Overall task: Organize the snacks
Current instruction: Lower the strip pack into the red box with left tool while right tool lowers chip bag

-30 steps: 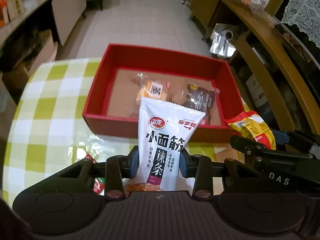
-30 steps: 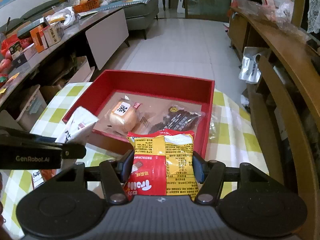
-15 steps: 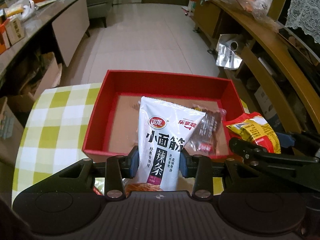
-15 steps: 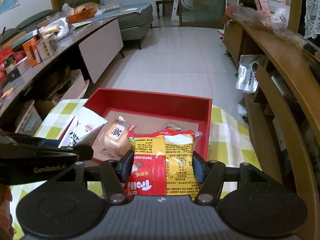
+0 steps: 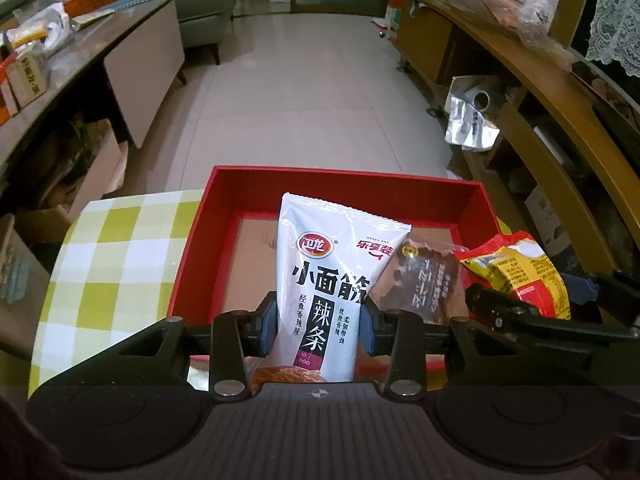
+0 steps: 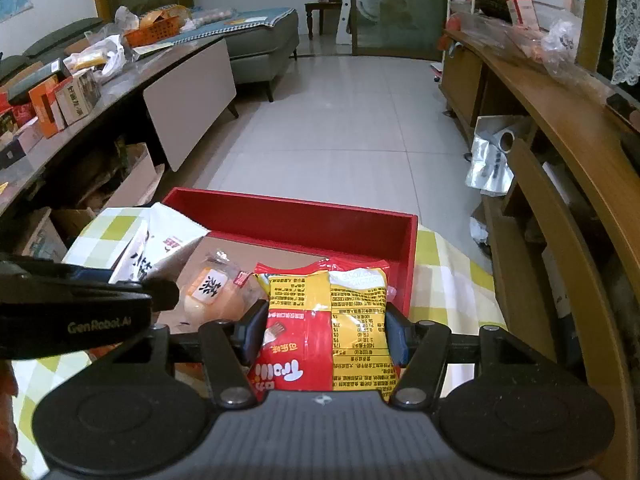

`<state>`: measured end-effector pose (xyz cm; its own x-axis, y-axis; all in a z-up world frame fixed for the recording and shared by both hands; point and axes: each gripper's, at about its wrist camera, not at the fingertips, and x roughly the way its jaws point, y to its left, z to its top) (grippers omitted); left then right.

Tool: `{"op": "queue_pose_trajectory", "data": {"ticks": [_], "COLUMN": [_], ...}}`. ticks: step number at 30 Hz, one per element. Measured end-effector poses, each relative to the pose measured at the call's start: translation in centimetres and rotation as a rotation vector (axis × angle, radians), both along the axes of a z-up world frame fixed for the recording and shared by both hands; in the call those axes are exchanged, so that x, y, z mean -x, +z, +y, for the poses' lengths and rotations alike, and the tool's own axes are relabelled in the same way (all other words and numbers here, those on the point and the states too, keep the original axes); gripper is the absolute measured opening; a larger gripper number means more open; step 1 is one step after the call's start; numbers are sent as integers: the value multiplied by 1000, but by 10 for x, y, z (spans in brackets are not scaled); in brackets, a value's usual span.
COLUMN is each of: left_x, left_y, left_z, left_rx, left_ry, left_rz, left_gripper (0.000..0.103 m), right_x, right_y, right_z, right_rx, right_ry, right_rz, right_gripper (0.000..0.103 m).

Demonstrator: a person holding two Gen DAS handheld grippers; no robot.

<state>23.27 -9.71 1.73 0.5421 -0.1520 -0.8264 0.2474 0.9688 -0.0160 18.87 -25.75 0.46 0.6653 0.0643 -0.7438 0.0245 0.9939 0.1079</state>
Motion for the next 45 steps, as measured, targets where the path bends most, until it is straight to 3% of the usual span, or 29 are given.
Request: {"op": "queue_pose_trajectory", "data": {"ticks": [32, 37, 40, 45], "left_x": [-41, -43, -43, -40], "left_y": [-33, -37, -37, -36], "left_z": [-8, -11, -11, -13], "left_rx": [-87, -109, -115, -137], "left_ry": [53, 55, 59, 58], "left_rz": [3, -5, -12, -38], "left_gripper": [50, 55, 70, 74], "right_x": [-49, -54, -54, -53], "right_y": [-44, -48, -48, -46], "right_z": [-4, -4, -4, -3], "right_rx": [-9, -9, -13, 13], "right_ry": [-14, -18, -11, -21], "right_rz": [43, 50, 42, 25], "right_gripper": [68, 69, 75, 76]}}
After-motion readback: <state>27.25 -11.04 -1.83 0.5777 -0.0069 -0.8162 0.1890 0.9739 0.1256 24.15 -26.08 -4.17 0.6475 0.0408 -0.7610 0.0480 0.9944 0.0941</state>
